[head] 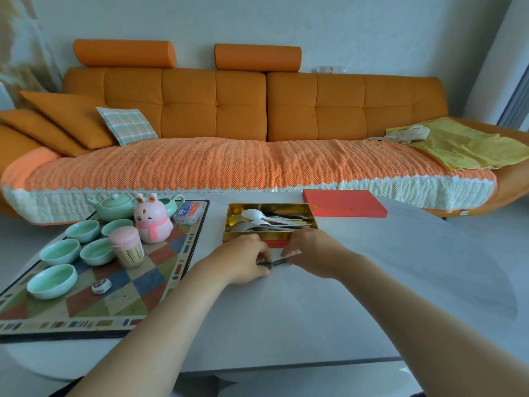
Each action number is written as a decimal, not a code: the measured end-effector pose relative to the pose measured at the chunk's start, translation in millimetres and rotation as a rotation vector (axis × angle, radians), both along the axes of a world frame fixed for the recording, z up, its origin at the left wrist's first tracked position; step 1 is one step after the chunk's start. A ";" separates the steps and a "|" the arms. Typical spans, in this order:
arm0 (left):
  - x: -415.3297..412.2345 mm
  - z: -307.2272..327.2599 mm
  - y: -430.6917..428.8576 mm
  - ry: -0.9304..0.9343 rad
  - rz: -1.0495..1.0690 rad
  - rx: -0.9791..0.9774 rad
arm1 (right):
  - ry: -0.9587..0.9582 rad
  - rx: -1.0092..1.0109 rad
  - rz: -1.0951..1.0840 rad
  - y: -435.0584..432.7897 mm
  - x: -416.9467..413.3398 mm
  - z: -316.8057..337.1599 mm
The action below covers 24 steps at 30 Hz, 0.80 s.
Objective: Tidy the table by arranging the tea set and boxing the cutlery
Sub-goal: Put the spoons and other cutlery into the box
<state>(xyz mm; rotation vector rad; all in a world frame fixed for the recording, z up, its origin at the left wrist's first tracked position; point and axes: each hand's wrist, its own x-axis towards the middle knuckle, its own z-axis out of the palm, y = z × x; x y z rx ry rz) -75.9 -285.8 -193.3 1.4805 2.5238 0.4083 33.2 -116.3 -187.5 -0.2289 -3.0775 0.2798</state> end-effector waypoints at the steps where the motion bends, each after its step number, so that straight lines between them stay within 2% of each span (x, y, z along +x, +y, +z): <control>1: -1.0 0.3 -0.2 -0.018 0.004 -0.006 | 0.002 -0.006 -0.008 -0.5 0.4 1.0; 8: -6.4 2.8 -3.1 -0.188 0.041 0.108 | -0.019 -0.136 -0.014 -3.3 -1.5 3.2; 14: -26.1 18.2 -7.0 -0.178 0.197 0.405 | 0.283 -0.290 -0.079 0.1 -16.4 8.1; 18: -37.6 17.6 0.0 -0.014 0.241 0.514 | 0.488 -0.224 -0.142 9.6 -29.2 12.7; 21: -42.5 12.7 4.0 0.172 0.225 0.441 | 0.500 -0.170 -0.196 20.4 -39.0 8.2; 24: -43.4 6.8 7.9 0.226 0.131 0.318 | 0.448 -0.128 -0.236 26.4 -49.7 3.3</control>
